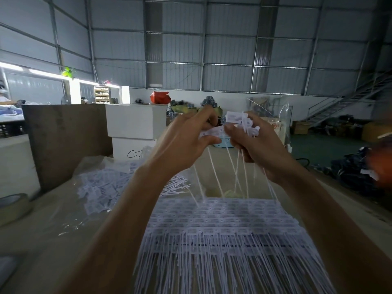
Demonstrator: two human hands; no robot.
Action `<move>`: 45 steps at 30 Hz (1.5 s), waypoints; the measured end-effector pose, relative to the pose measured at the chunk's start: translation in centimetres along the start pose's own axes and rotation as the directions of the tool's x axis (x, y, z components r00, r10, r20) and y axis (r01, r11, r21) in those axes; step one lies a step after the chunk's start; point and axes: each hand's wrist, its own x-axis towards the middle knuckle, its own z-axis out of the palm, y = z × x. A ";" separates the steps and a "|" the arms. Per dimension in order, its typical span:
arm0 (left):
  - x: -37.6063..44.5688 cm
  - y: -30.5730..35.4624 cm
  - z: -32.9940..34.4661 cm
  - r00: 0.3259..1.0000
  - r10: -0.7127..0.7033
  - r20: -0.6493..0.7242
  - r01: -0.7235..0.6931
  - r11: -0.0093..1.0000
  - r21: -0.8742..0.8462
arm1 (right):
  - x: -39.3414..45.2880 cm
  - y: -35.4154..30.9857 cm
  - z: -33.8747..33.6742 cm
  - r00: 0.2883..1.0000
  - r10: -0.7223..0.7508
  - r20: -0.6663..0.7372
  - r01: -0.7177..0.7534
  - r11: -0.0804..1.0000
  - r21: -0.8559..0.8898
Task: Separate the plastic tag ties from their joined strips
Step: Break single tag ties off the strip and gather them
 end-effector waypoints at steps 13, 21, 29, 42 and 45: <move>0.2 0.8 0.6 0.998 -0.049 -0.030 0.037 0.951 -0.308 | -0.4 -1.4 0.0 0.991 -0.129 -0.019 0.131 0.985 0.112; 0.0 0.9 0.6 0.998 -0.061 0.004 0.061 0.995 -0.077 | 0.3 -0.4 -0.4 0.988 -0.068 -0.138 0.085 0.988 0.127; -0.6 1.8 0.5 0.991 0.135 -0.007 -0.119 0.897 0.426 | 0.1 0.0 -0.4 0.996 -0.071 -0.060 0.073 0.997 0.040; 0.2 0.4 0.0 0.999 0.002 -0.039 -0.007 0.993 -0.114 | 0.1 -1.1 -0.6 0.939 -0.343 0.032 0.341 0.913 -0.224; 0.2 0.3 0.0 0.999 -0.011 -0.051 0.004 0.990 -0.138 | 0.1 -0.7 -0.2 0.946 -0.322 -0.037 0.315 0.940 -0.132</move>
